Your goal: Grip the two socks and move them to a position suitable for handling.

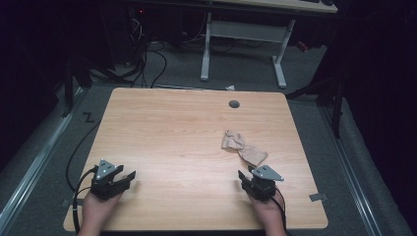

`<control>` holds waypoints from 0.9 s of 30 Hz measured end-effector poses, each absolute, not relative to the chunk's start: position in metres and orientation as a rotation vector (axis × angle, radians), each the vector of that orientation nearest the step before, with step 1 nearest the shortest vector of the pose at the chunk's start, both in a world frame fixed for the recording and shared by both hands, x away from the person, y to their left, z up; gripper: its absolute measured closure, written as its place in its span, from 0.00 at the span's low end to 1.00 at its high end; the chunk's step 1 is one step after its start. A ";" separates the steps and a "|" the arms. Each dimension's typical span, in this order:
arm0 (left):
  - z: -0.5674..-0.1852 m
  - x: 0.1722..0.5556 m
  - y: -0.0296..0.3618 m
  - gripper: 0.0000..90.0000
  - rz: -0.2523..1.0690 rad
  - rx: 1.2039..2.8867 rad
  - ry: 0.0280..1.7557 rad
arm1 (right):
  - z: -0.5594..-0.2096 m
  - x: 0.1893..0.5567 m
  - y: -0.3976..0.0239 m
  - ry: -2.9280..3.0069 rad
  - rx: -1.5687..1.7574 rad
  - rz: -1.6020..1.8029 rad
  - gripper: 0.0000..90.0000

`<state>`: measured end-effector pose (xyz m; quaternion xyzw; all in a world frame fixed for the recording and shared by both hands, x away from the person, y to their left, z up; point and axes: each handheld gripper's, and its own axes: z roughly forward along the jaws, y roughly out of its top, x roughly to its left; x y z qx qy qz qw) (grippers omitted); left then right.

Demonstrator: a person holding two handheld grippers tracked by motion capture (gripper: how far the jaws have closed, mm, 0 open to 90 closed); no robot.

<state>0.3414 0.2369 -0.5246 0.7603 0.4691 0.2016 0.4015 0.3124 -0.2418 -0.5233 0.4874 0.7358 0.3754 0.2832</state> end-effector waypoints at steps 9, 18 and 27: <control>-0.524 0.347 0.231 0.45 0.517 1.933 1.141 | -0.525 0.306 -0.243 1.986 1.296 0.991 0.61; -0.527 0.341 0.237 0.45 0.516 1.934 1.152 | -0.522 0.310 -0.243 1.966 1.307 1.013 0.60; -0.524 0.342 0.238 0.54 0.510 1.909 1.139 | -0.504 0.320 -0.248 1.940 1.308 1.025 0.75</control>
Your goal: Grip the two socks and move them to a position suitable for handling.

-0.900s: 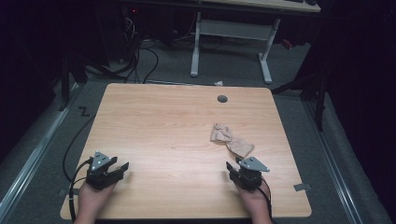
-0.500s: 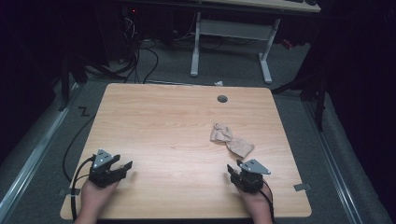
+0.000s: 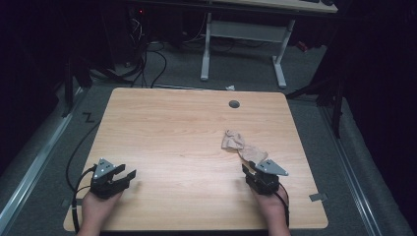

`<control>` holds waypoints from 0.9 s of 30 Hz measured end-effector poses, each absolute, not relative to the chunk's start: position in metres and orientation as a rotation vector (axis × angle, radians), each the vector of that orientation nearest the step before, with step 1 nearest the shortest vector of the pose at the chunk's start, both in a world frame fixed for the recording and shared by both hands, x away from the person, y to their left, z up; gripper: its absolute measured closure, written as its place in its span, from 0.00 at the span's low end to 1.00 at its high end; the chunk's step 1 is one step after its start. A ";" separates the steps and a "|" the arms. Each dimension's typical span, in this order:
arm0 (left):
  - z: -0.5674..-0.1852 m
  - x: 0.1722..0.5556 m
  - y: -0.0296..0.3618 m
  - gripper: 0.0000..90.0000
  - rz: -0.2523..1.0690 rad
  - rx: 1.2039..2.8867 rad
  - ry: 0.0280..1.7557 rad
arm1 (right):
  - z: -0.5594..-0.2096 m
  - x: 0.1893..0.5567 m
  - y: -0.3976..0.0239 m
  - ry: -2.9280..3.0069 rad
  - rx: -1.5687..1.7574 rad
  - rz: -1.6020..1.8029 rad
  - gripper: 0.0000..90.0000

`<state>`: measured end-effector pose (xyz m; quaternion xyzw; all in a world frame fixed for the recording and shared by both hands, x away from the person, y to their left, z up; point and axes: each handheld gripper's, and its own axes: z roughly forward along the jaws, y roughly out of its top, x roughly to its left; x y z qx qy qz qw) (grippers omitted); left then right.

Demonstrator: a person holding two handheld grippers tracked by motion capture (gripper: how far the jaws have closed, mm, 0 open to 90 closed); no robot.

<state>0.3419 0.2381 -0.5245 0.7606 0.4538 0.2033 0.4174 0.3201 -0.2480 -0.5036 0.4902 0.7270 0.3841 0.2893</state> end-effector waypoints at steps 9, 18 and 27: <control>-0.525 0.338 0.236 0.54 0.519 1.917 1.118 | -0.484 0.367 -0.283 1.956 1.438 0.944 1.00; -0.527 0.338 0.233 0.54 0.524 1.933 1.096 | -0.494 0.390 -0.290 2.009 1.490 0.827 1.00; -0.526 0.338 0.234 0.54 0.515 1.930 1.092 | -0.514 0.405 -0.285 2.076 1.534 0.694 1.00</control>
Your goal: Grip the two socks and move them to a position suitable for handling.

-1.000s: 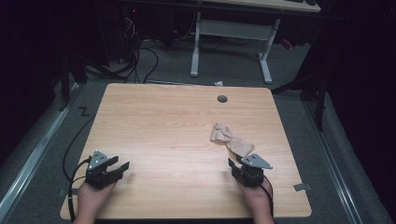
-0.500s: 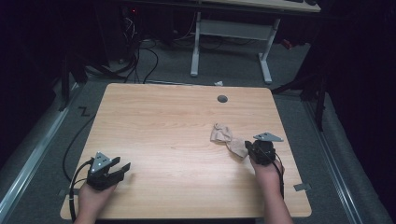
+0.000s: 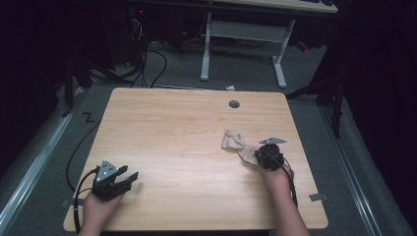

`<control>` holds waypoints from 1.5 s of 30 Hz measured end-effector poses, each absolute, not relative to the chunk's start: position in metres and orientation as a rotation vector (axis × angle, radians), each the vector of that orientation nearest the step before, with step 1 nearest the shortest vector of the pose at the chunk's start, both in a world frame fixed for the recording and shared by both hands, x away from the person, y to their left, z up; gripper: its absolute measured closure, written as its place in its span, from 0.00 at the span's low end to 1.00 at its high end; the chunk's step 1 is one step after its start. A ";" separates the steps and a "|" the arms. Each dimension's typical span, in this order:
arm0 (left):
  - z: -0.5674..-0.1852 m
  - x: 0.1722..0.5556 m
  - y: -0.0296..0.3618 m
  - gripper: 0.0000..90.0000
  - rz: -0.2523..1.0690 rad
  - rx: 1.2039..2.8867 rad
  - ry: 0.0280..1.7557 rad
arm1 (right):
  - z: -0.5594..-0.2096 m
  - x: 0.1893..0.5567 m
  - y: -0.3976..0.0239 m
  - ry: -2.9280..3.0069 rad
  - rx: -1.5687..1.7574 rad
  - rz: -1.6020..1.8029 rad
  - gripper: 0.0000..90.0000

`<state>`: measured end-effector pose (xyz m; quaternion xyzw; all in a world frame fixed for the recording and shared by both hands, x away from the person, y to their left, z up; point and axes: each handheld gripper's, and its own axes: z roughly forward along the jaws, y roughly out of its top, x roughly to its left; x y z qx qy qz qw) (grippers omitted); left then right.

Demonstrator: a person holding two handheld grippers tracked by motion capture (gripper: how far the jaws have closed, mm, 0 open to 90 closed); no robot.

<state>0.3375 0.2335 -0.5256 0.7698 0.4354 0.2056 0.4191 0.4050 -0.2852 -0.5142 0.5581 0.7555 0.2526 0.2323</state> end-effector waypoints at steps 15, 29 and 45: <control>-0.527 0.337 0.227 0.53 0.502 1.962 1.068 | -0.521 0.353 -0.271 2.104 1.433 0.790 1.00; -0.527 0.334 0.217 0.52 0.499 1.979 1.043 | -0.527 0.322 -0.195 2.271 1.205 0.951 1.00; -0.516 0.321 0.180 0.73 0.363 1.983 0.898 | -0.530 0.311 -0.109 2.452 0.925 1.063 1.00</control>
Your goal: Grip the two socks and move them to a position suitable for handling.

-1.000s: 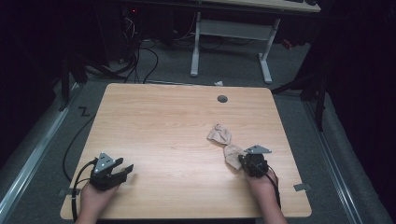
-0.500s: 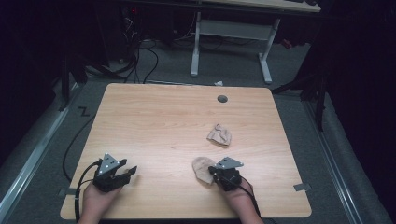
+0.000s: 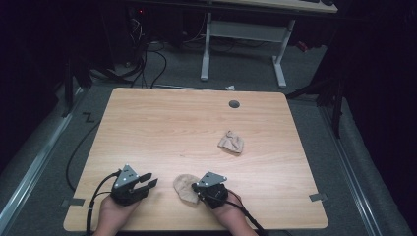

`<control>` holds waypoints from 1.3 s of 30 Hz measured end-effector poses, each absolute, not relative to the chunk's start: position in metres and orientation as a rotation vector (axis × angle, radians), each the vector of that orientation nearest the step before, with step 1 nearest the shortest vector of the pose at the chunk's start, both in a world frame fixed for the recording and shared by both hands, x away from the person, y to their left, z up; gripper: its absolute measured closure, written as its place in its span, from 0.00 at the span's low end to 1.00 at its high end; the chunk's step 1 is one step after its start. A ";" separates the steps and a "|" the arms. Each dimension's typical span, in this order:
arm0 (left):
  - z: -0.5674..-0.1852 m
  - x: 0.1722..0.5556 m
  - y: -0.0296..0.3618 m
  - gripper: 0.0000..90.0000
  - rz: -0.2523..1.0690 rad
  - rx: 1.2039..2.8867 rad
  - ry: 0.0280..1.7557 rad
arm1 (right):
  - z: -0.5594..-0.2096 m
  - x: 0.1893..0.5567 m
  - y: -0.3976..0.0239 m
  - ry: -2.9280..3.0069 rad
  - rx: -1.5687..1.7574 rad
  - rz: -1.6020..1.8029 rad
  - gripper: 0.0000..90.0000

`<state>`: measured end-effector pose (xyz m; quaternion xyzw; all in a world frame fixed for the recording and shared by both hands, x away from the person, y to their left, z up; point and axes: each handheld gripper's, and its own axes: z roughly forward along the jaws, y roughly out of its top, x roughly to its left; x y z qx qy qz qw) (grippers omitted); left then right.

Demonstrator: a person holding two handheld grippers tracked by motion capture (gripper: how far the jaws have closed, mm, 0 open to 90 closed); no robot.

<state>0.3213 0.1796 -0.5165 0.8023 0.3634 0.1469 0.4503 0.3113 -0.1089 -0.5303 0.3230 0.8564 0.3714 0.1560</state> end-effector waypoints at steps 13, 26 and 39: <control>-0.532 0.341 0.115 0.89 0.335 2.148 0.807 | -0.517 0.302 -0.096 2.474 0.849 1.076 0.94; -0.532 0.325 0.126 0.91 0.322 2.167 0.786 | -0.527 0.315 -0.100 2.443 0.901 0.986 0.95; -0.535 0.323 0.127 0.85 0.343 2.154 0.778 | -0.514 0.302 -0.074 2.425 0.863 1.079 0.68</control>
